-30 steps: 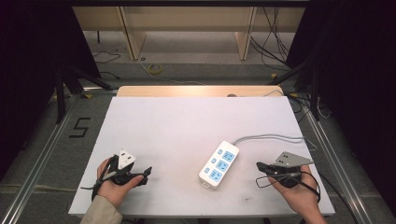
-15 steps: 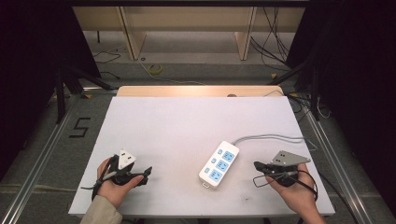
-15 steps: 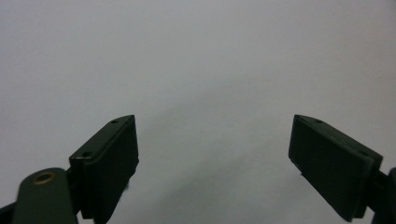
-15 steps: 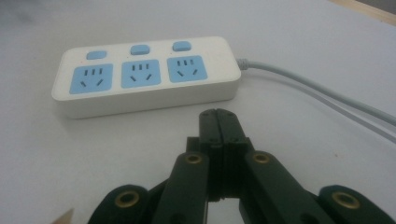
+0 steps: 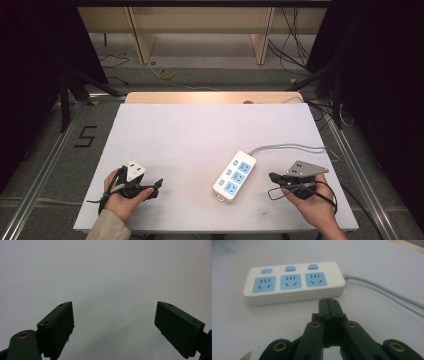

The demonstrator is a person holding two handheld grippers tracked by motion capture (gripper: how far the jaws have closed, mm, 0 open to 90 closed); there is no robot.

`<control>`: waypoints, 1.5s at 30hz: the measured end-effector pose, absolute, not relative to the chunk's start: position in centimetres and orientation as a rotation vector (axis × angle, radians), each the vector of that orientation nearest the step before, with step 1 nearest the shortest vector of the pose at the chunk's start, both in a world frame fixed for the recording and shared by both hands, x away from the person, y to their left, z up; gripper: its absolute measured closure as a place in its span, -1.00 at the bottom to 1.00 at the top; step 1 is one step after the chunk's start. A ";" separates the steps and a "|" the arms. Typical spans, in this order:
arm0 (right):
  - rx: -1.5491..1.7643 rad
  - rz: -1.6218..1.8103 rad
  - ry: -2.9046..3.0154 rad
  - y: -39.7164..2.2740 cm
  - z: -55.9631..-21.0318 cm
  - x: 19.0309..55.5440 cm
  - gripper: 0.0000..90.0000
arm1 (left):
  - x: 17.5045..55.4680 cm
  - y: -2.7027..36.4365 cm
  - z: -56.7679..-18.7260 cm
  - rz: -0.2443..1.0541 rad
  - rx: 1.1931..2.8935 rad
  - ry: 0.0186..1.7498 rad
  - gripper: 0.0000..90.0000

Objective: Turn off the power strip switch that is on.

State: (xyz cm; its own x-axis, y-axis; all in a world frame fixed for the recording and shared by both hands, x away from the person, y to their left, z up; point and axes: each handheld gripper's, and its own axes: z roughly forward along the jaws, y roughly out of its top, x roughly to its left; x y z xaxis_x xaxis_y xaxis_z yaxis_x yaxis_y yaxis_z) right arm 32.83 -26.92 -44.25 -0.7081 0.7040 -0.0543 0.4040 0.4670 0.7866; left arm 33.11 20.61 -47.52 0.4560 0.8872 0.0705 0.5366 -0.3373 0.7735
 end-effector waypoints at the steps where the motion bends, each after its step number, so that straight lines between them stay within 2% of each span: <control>1: 0.931 1.114 2.348 -26.9 -44.2 32.8 1.00 | 33.1 20.6 -47.5 0.650 2.016 1.185 -0.65; 45: 0.884 1.118 2.385 -24.6 -43.7 33.6 1.00 | 33.1 20.6 -47.5 0.652 2.013 1.183 -0.65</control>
